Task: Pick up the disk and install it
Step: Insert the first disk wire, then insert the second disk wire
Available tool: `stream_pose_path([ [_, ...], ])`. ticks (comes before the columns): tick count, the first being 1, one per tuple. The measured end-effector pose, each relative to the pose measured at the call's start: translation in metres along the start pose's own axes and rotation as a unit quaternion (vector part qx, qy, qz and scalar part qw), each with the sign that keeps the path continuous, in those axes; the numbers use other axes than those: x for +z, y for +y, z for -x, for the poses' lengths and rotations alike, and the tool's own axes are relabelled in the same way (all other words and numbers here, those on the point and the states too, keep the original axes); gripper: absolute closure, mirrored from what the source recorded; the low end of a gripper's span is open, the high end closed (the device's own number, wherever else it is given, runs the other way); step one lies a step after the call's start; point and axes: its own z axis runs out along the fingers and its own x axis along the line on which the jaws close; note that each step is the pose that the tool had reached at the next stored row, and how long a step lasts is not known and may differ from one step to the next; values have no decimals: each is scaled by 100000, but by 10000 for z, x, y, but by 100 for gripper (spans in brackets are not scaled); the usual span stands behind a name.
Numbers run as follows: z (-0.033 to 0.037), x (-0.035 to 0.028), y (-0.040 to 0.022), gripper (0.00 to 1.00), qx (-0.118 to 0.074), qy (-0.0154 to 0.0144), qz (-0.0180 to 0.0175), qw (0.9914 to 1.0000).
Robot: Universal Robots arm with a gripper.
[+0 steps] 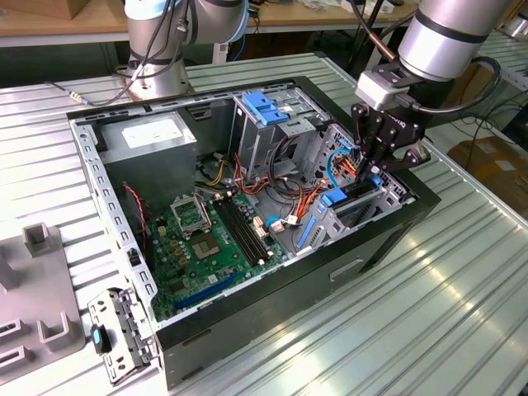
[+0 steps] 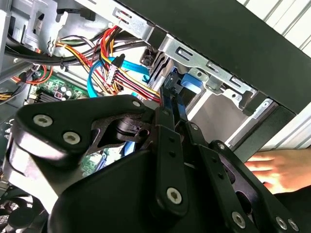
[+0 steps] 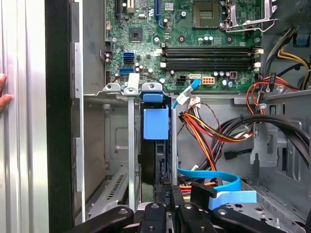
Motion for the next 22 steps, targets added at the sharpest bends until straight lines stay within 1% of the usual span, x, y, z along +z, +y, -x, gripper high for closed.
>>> stream_pose_path([
  [13, -18, 7, 1, 83, -160, -36, 15, 100000],
  [14, -18, 23, 1, 83, -211, -49, 13, 100000],
  [15, -18, 82, 2, 83, -213, -65, 131, 100000],
  [16, -19, 85, 3, 83, -218, -154, -28, 100000],
  [17, -21, 9, 3, 76, -208, -96, -87, 100000],
  [18, -23, -57, 2, 76, -208, -107, -118, 100000],
  [19, -23, -58, 2, 89, -208, -99, -124, 100000],
  [22, -23, -58, 2, 89, -208, -99, -140, 100000],
])
